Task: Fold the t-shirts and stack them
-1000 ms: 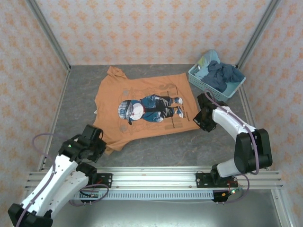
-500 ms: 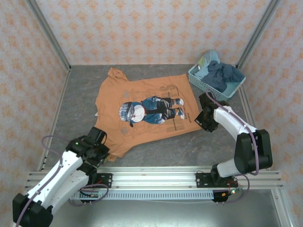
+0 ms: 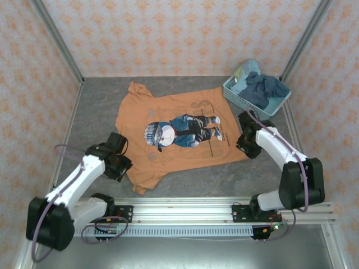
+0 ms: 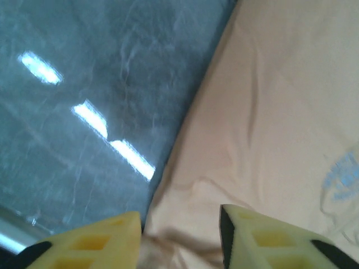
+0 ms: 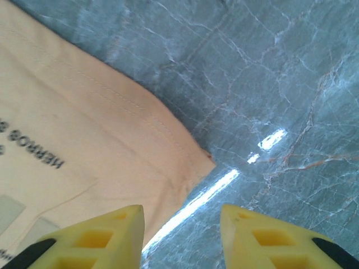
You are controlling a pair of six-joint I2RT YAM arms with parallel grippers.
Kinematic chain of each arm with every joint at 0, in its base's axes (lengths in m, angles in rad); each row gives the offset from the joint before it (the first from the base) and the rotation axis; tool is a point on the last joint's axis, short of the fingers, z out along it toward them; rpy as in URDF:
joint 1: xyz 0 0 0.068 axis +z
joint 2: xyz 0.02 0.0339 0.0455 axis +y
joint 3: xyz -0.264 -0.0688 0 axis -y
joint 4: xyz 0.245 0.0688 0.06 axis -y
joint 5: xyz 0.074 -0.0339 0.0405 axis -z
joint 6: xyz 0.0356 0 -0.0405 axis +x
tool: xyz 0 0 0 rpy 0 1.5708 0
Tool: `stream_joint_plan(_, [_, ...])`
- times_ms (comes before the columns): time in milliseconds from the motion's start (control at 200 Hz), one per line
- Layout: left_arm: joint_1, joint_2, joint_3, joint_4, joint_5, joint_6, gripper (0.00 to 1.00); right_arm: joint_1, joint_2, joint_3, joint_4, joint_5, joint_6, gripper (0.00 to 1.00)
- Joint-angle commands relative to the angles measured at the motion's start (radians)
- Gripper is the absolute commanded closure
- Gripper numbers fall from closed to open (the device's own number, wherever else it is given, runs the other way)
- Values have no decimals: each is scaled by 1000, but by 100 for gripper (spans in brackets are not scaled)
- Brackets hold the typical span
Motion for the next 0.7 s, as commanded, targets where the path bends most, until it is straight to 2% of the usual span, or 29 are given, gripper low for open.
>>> stream_joint_plan(0, [49,123,44,123,-18,47,68,19,-36,22,33,-21,-28,62])
stream_joint_plan(95, [76,265,108,114,-50,113,76,27,-2,22,91,-88,-34,67])
stream_joint_plan(225, [146,435,168,128,-76,199,82,38,97,45,142,-161,-41,75])
stream_joint_plan(295, [184,513,208,150,-75,237,84,43,157,67,149,-168,-43,76])
stream_joint_plan(550, [292,794,488,115,-104,374,86,49,426,216,161,-205,-33,77])
stream_joint_plan(696, [348,881,662,100,-118,451,84,54,542,313,137,-172,-18,77])
